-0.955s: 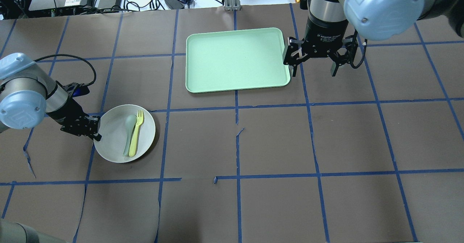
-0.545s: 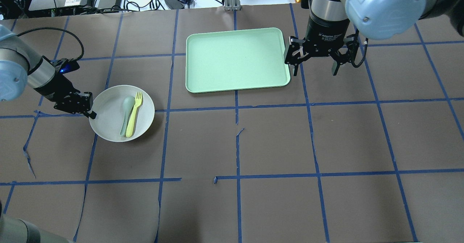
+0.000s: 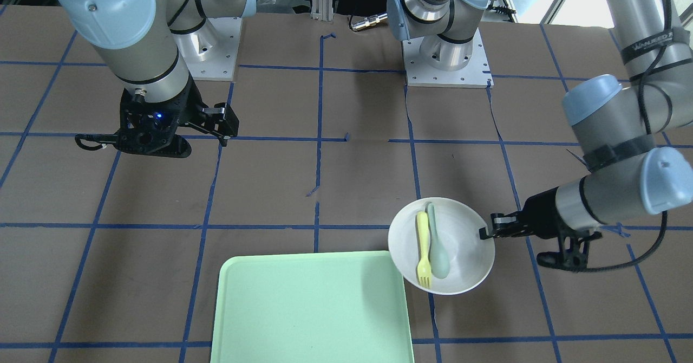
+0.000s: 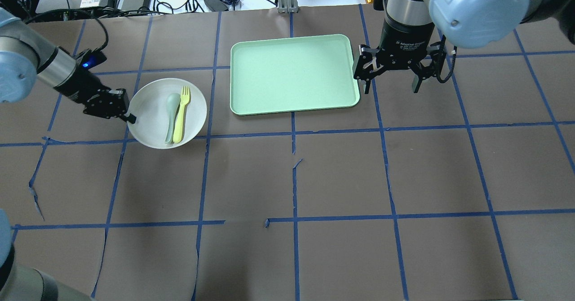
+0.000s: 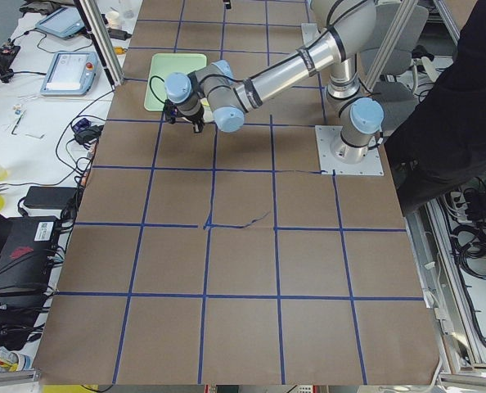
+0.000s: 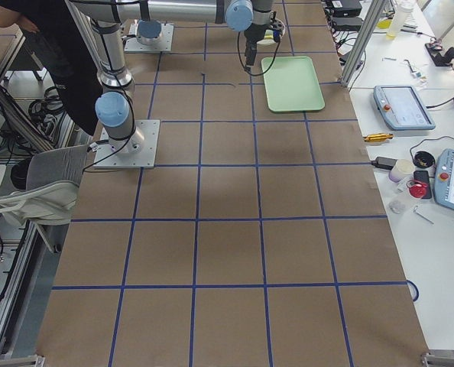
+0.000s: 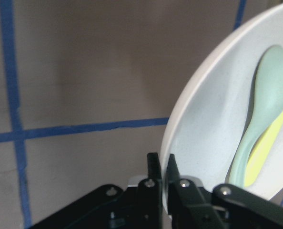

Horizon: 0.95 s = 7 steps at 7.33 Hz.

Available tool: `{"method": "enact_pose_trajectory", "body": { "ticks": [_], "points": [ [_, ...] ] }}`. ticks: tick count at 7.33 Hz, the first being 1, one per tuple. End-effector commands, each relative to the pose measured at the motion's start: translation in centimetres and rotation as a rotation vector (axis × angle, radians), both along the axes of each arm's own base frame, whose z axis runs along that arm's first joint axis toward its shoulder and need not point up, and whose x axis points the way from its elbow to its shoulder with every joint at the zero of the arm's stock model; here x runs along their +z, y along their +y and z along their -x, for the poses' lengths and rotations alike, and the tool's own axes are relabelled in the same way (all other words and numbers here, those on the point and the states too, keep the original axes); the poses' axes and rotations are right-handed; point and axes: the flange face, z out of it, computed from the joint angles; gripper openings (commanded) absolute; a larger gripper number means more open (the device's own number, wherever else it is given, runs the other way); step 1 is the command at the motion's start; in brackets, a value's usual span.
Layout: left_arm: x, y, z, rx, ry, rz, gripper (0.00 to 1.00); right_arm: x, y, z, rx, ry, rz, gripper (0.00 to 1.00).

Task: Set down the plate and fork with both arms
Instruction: 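Carry the plate onto the green tray and lower it with the left gripper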

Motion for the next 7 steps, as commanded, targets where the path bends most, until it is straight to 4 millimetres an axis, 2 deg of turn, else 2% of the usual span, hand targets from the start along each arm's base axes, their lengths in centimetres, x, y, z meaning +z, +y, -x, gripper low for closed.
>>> {"method": "enact_pose_trajectory", "body": {
  "ticks": [1, 2, 3, 4, 5, 7],
  "points": [
    [-2.1, -5.7, 9.4, 0.037, 0.038, -0.014, 0.00, -0.1, 0.0, 0.1, -0.001, 0.000, -0.002, 1.00],
    [-3.0, -7.7, 12.6, 0.065, 0.040, -0.015, 0.00, -0.1, 0.0, 0.1, -0.001, -0.001, -0.006, 1.00],
    [-4.7, -8.8, 15.6, 0.084, 0.035, -0.045, 0.00, -0.1, 0.0, 0.1, -0.001, -0.001, -0.004, 1.00],
    [-6.4, -9.2, 17.0, 0.078, 0.033, -0.062, 0.00, -0.1, 0.0, 0.1, -0.001, 0.000, -0.005, 1.00],
    [-6.3, -9.2, 19.0, 0.082, 0.068, -0.059, 0.00, -0.2, 0.1, 0.1, -0.001, -0.001, -0.007, 1.00],
    [-8.1, -9.3, 20.1, 0.071, 0.073, -0.054, 0.00, -0.1, 0.0, 0.1, -0.003, -0.001, -0.006, 1.00]
  ]
}}
